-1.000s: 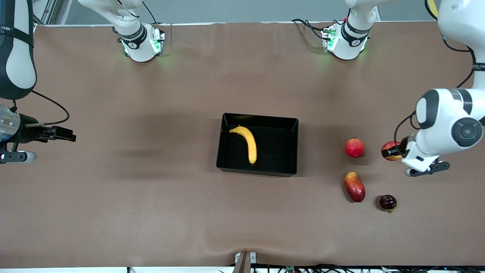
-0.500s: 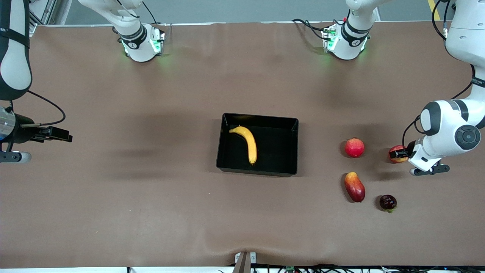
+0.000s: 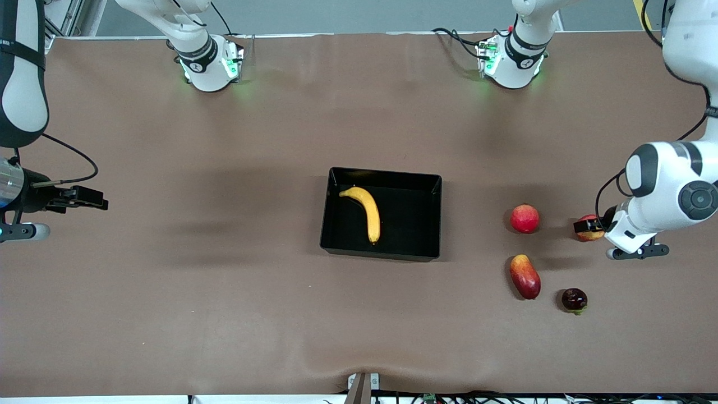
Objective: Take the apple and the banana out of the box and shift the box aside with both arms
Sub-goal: 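Lower the apple onto the table and open the left gripper, then reach the left gripper back into the tray and grasp the banana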
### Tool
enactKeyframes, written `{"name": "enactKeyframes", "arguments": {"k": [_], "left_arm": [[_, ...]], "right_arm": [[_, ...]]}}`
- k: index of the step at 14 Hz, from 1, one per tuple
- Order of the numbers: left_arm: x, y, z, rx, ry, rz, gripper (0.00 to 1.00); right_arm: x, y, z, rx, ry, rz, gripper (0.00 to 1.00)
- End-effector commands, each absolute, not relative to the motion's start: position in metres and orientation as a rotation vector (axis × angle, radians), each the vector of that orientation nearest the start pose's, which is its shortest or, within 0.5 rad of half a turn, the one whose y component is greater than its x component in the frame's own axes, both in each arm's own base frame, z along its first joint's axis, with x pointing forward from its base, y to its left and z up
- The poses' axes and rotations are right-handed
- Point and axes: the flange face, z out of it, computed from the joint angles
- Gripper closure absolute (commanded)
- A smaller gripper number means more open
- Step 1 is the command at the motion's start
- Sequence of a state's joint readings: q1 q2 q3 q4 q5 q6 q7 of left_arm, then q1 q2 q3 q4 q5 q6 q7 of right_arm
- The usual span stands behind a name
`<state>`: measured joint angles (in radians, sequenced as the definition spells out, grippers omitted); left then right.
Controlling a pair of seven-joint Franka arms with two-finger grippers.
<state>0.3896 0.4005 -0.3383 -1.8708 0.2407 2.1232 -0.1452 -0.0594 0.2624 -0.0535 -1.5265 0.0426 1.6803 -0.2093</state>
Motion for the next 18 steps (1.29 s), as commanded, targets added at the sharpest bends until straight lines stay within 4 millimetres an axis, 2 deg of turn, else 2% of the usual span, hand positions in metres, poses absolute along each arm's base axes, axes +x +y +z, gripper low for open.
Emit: {"name": "enactKeyframes", "arguments": {"k": [1, 3, 6, 7, 8, 11, 13, 14, 17, 18], "left_arm": [[0.597, -0.024, 0.360, -3.076, -0.109, 0.195, 0.00], [0.589, -0.101, 0.366, -3.097, -0.109, 0.190, 0.00], [0.578, -0.225, 0.363, -3.148, -0.034, 0.162, 0.00], [0.573, -0.273, 0.362, -3.166, -0.036, 0.157, 0.00], [0.570, -0.310, 0.356, -3.181, -0.062, 0.167, 0.00], [0.571, -0.384, 0.311, -3.179, 0.002, 0.158, 0.00], [0.563, -0.431, 0.275, -3.173, -0.063, 0.093, 0.00], [0.562, -0.447, 0.259, -3.179, -0.119, 0.067, 0.00], [0.551, -0.486, 0.224, -3.162, -0.179, 0.000, 0.00], [0.546, -0.496, 0.214, -3.170, -0.197, -0.021, 0.00]], "right_arm": [[0.629, -0.068, 0.503, -3.073, -0.218, 0.143, 0.00], [0.628, -0.068, 0.503, -3.069, -0.256, 0.150, 0.00], [0.628, -0.070, 0.505, -3.074, -0.258, 0.147, 0.00], [0.626, -0.072, 0.506, -3.073, -0.256, 0.149, 0.00], [0.626, -0.073, 0.507, -3.072, -0.265, 0.153, 0.00], [0.625, -0.070, 0.505, -3.067, -0.272, 0.169, 0.00], [0.626, -0.062, 0.505, -3.063, -0.283, 0.166, 0.00], [0.626, -0.058, 0.505, -3.060, -0.289, 0.165, 0.00], [0.629, -0.024, 0.500, -3.052, -0.363, 0.179, 0.00], [0.629, -0.026, 0.504, -3.055, -0.364, 0.170, 0.00]]}}
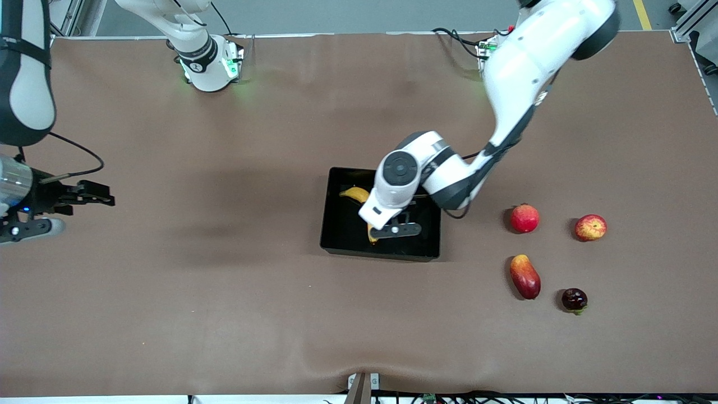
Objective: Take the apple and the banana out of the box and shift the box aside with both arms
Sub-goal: 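Reach the left gripper back into the tray and grasp the banana, then carry the banana out with the left gripper while the right gripper reaches the tray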
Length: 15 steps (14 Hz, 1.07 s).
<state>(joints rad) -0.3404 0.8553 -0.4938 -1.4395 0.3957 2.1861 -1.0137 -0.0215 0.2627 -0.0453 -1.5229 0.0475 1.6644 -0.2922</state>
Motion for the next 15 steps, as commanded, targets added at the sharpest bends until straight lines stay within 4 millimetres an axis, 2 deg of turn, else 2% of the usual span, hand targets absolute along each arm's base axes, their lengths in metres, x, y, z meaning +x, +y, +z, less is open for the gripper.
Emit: {"name": "enactKeyframes", "arguments": {"k": [1, 3, 4, 5, 6, 7, 8, 9, 11, 12, 14, 15], "left_arm": [[0.540, -0.504, 0.202, -3.185, -0.227, -0.036, 0.00], [0.528, -0.518, 0.178, -3.212, -0.238, -0.039, 0.00], [0.526, -0.519, 0.169, -3.206, -0.224, -0.049, 0.04], [0.523, -0.519, 0.162, -3.187, -0.186, -0.062, 0.27], [0.522, -0.518, 0.158, -3.175, -0.177, -0.070, 0.55], [0.519, -0.521, 0.159, -3.174, -0.168, -0.076, 0.85], [0.520, -0.522, 0.162, -3.175, -0.153, -0.087, 1.00], [0.523, -0.521, 0.171, -3.177, -0.120, -0.103, 1.00], [0.530, -0.522, 0.204, -3.186, -0.111, -0.166, 1.00], [0.534, -0.519, 0.225, -3.177, -0.114, -0.187, 1.00], [0.545, -0.507, 0.275, -3.153, -0.096, -0.230, 1.00], [0.551, -0.497, 0.307, -3.140, -0.079, -0.250, 1.00]], "right_arm": [[0.628, -0.026, 0.508, -3.054, -0.359, 0.163, 0.00], [0.618, -0.028, 0.514, -3.038, -0.356, 0.239, 0.00], [0.618, -0.030, 0.517, -3.037, -0.347, 0.241, 0.00], [0.617, -0.029, 0.524, -3.040, -0.350, 0.225, 0.00], [0.619, -0.025, 0.534, -3.043, -0.363, 0.194, 0.00], [0.622, -0.021, 0.554, -3.054, -0.377, 0.130, 0.00], [0.624, -0.015, 0.558, -3.054, -0.391, 0.111, 0.00], [0.629, 0.001, 0.551, -3.053, -0.431, 0.118, 0.00], [0.645, 0.042, 0.501, -3.048, -0.471, 0.229, 0.00], [0.648, 0.066, 0.495, -3.065, -0.423, 0.225, 0.00], [0.650, 0.087, 0.488, -3.082, -0.305, 0.205, 0.00], [0.652, 0.107, 0.465, -3.084, -0.306, 0.261, 0.00]]}}
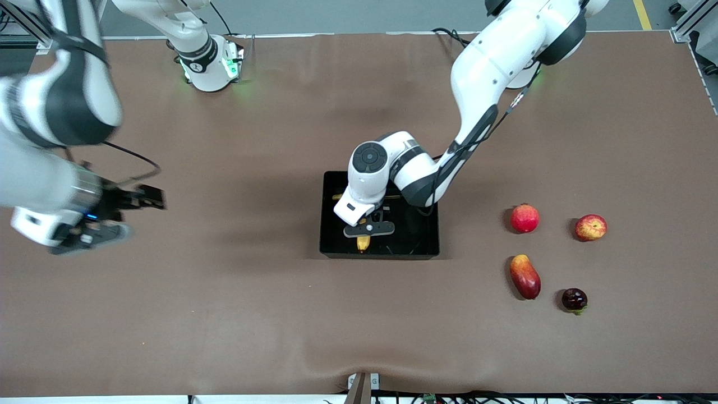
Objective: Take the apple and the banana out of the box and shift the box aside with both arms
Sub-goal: 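Carry the banana out with the left gripper while the right gripper reaches the tray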
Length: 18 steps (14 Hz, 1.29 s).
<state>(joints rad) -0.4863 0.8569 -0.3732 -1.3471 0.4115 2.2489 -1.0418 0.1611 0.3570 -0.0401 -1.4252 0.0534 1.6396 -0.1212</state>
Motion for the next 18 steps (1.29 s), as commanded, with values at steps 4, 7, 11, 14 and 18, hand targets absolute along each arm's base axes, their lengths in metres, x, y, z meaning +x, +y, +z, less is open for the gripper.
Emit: {"name": "enactKeyframes", "arguments": {"k": [4, 7, 11, 14, 18], "left_arm": [[0.588, -0.425, 0.397, -3.148, -0.078, -0.253, 1.00], [0.618, -0.321, 0.425, -3.111, 0.053, -0.115, 1.00], [0.641, -0.173, 0.415, -3.033, 0.345, 0.011, 1.00], [0.655, -0.071, 0.391, -3.011, 0.524, 0.098, 1.00], [0.668, 0.064, 0.346, -2.966, 0.894, 0.102, 1.00]], "right_arm": [[0.667, 0.175, 0.412, -3.074, -0.180, 0.182, 0.00], [0.660, 0.256, 0.379, -3.049, -0.225, 0.109, 0.00], [0.623, 0.352, 0.357, -3.064, -0.089, 0.095, 0.00], [0.608, 0.388, 0.329, -3.072, -0.107, 0.105, 0.00], [0.597, 0.413, 0.279, -3.079, -0.106, 0.118, 0.00]]}}
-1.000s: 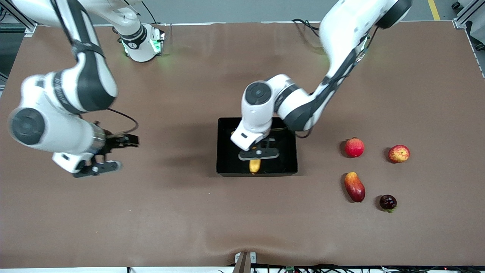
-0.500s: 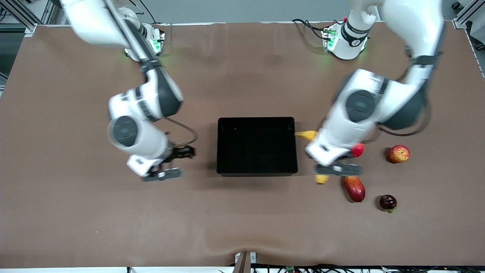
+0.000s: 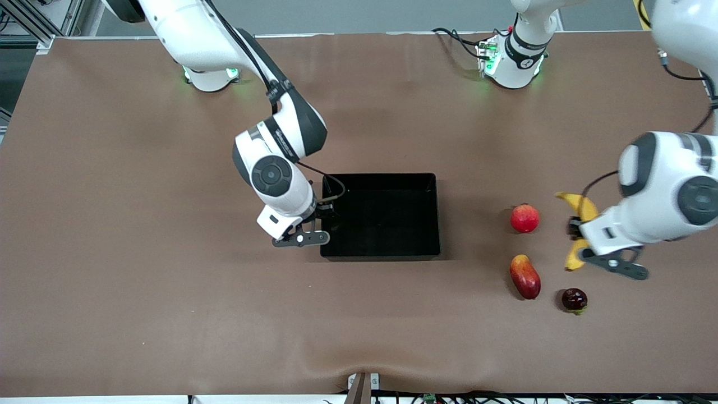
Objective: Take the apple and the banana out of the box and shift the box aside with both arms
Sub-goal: 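Carry the banana out with the left gripper while the right gripper reaches the tray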
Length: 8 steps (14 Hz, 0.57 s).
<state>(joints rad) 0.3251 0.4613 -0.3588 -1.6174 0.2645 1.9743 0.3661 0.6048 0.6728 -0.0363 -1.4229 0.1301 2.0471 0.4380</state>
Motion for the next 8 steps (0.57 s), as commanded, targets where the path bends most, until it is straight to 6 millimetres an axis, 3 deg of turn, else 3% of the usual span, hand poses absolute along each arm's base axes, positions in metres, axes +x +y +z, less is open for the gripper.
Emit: {"name": "enactKeyframes", "arguments": {"k": [1, 4, 6, 7, 8], "left_arm": [[0.669, 0.088, 0.330, -2.955, 0.973, 0.093, 1.00], [0.674, 0.142, 0.285, -2.819, 1.161, 0.047, 1.00], [0.678, 0.158, 0.261, -2.746, 1.243, 0.012, 1.00], [0.681, 0.157, 0.248, -2.725, 1.288, -0.013, 1.00], [0.683, 0.159, 0.237, -2.700, 1.337, -0.047, 1.00]], "right_arm": [[0.598, 0.415, 0.270, -3.077, -0.097, 0.102, 0.00], [0.596, 0.419, 0.242, -3.085, -0.078, 0.105, 0.00], [0.593, 0.418, 0.238, -3.091, 0.043, 0.133, 0.05], [0.585, 0.422, 0.232, -3.099, 0.103, 0.155, 0.41], [0.576, 0.430, 0.228, -3.106, 0.125, 0.163, 0.70]]}}
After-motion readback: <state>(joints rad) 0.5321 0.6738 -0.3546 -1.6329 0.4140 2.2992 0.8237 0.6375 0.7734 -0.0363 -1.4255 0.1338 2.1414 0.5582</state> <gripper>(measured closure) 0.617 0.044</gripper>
